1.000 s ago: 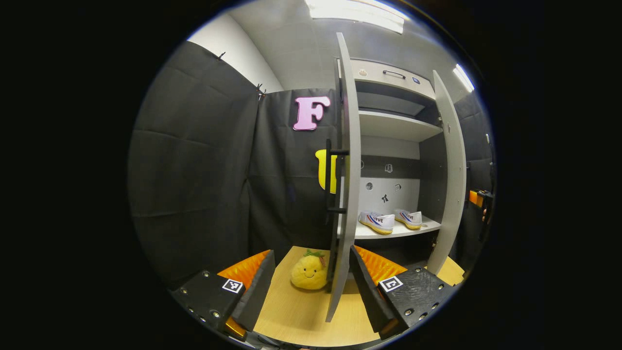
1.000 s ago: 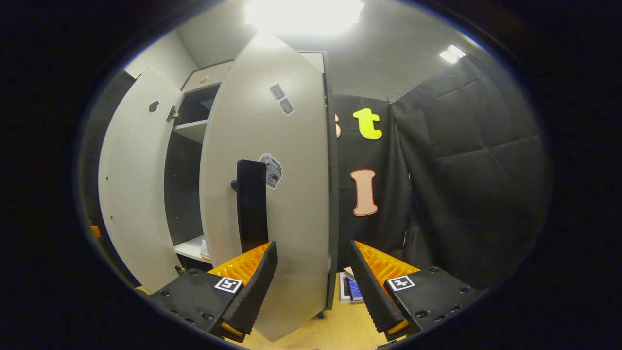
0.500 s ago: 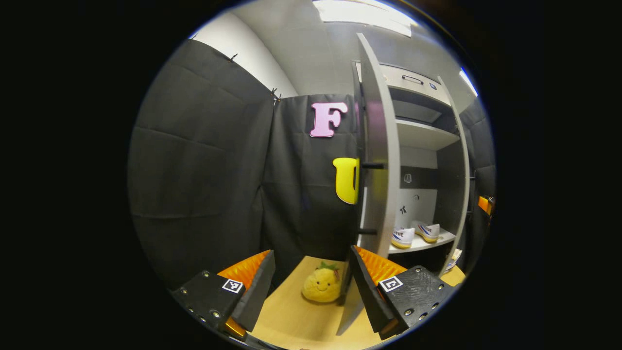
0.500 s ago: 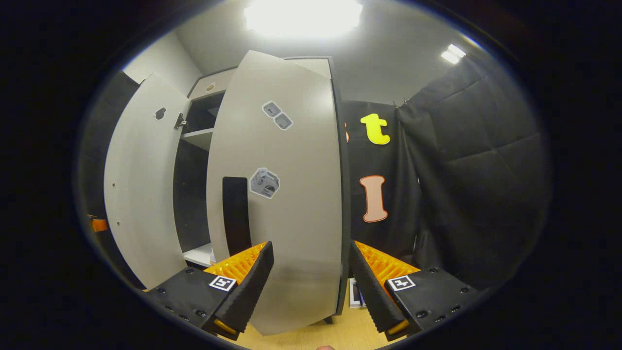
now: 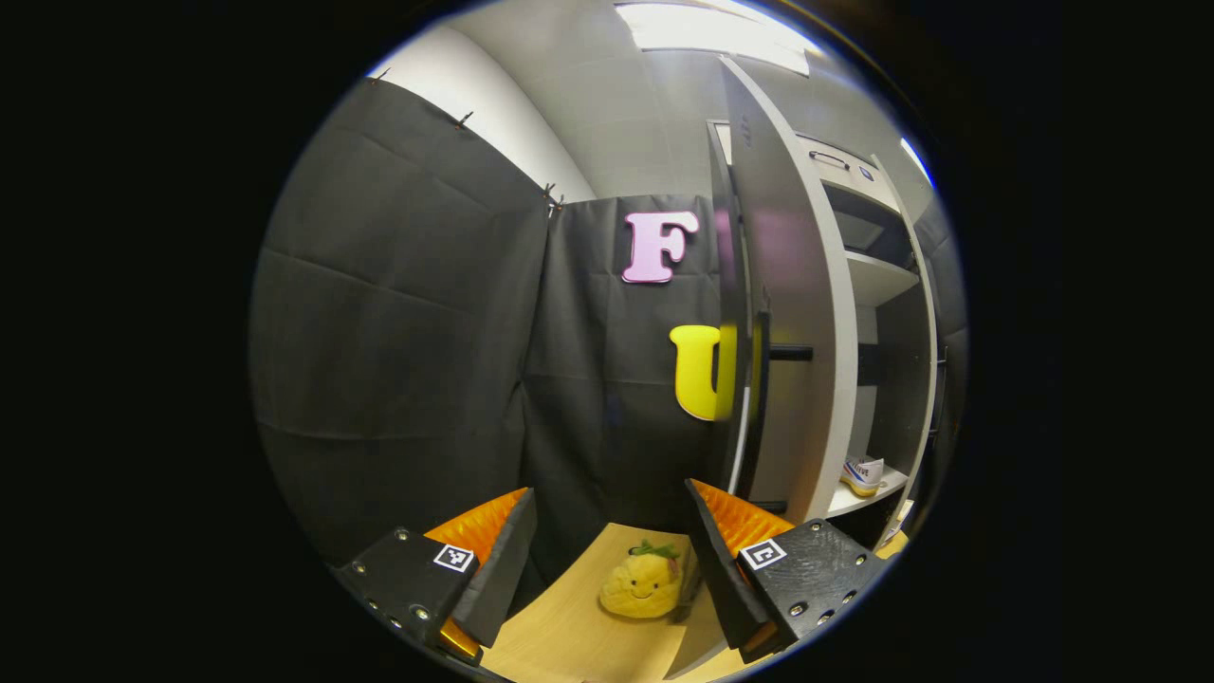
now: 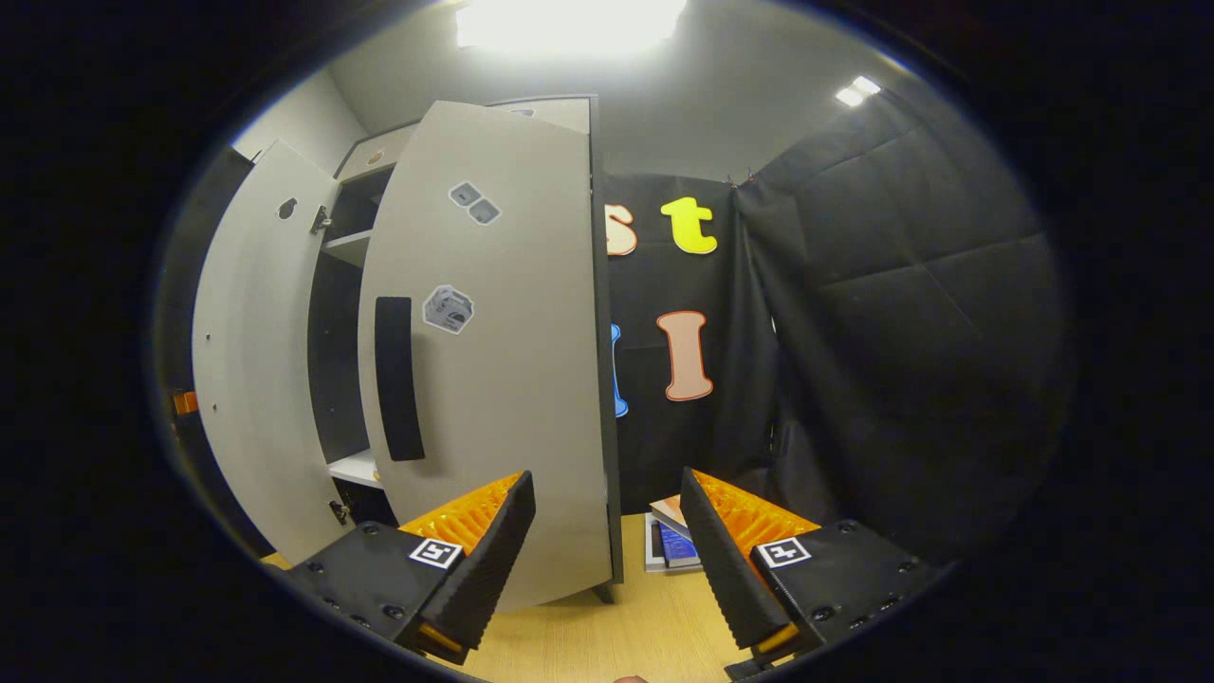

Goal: Grab one shoe with the right hand and put it into the shoe cabinet, grab the other shoe with the left hand and put it into the shoe cabinet; then close the right door with the right hand and the left door with the left hand.

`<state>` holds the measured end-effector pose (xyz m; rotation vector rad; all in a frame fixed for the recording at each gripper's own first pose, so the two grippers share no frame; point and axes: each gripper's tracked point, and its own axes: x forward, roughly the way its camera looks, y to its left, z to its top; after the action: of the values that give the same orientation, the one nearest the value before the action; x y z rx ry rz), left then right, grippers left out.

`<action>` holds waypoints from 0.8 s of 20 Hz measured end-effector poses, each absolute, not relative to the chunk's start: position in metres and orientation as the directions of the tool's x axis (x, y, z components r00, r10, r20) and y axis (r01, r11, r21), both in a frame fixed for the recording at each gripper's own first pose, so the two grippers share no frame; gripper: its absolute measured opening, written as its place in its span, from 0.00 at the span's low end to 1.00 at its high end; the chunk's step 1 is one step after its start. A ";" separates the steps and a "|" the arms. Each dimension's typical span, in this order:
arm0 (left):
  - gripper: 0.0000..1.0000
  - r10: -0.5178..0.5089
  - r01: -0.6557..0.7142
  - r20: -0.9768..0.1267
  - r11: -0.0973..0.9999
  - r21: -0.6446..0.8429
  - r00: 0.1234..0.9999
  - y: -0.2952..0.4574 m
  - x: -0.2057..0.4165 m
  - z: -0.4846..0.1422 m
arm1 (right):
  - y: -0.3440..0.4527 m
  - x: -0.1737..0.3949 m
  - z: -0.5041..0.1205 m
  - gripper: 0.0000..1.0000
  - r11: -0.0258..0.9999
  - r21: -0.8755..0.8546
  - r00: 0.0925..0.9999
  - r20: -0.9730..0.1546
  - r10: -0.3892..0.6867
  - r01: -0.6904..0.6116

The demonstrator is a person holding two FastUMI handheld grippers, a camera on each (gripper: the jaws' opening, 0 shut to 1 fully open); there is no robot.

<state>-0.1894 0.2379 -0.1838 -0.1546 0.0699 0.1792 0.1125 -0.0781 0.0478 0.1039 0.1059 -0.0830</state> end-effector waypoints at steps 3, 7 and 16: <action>0.79 0.154 -0.164 -0.077 0.976 -0.143 0.985 0.228 -0.191 -0.180 | -0.089 0.103 0.043 0.96 0.988 0.117 0.990 -0.111 -0.091 0.104; 0.79 0.107 -0.118 -0.086 0.984 -0.134 0.991 0.207 -0.193 -0.175 | -0.089 0.098 0.035 0.95 0.989 0.108 0.989 -0.123 -0.085 0.098; 0.76 -0.012 0.004 -0.057 0.992 -0.129 0.998 0.121 -0.192 -0.160 | -0.095 0.092 0.027 0.95 0.992 0.094 0.987 -0.141 -0.074 0.088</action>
<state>-0.1917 0.1213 -0.1605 -0.1288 0.0576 -0.0081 0.0916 -0.0953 0.0267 0.0998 0.1373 -0.0814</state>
